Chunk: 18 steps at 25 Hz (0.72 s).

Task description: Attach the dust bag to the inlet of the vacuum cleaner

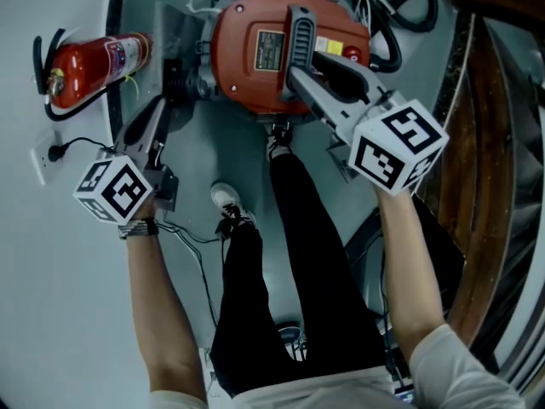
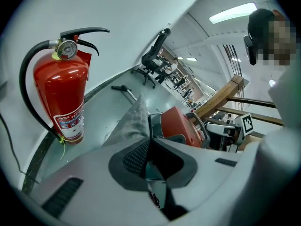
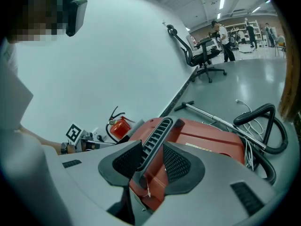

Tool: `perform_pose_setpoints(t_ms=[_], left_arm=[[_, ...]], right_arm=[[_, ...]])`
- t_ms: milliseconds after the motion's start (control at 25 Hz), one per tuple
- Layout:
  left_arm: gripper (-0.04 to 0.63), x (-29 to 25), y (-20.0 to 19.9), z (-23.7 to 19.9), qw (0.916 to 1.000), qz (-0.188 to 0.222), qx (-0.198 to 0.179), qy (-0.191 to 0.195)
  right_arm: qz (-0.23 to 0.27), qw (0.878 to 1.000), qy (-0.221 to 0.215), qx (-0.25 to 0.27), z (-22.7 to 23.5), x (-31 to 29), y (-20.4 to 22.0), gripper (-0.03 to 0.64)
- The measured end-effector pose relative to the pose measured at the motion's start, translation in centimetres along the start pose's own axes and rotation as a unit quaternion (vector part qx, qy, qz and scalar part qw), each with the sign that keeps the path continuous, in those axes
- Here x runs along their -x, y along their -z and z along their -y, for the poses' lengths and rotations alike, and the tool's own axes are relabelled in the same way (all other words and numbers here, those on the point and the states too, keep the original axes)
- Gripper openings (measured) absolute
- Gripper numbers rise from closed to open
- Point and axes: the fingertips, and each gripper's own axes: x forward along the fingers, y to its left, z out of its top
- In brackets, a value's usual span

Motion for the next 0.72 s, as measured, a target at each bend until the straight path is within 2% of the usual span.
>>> perform_pose_setpoints(t_ms=[120,720], left_arm=[[0.021,-0.4,0.3,0.4,1.0000,-0.004,-0.007,0.005],[0.023,-0.8,0.6,1.3,0.9998,0.002,0.014,0.016]], right_arm=[[-0.002,1.000,-0.001,0.001,0.0,0.0,0.0,0.139],[-0.002,1.000,-0.004,0.000,0.0,-0.1,0.0,0.140]])
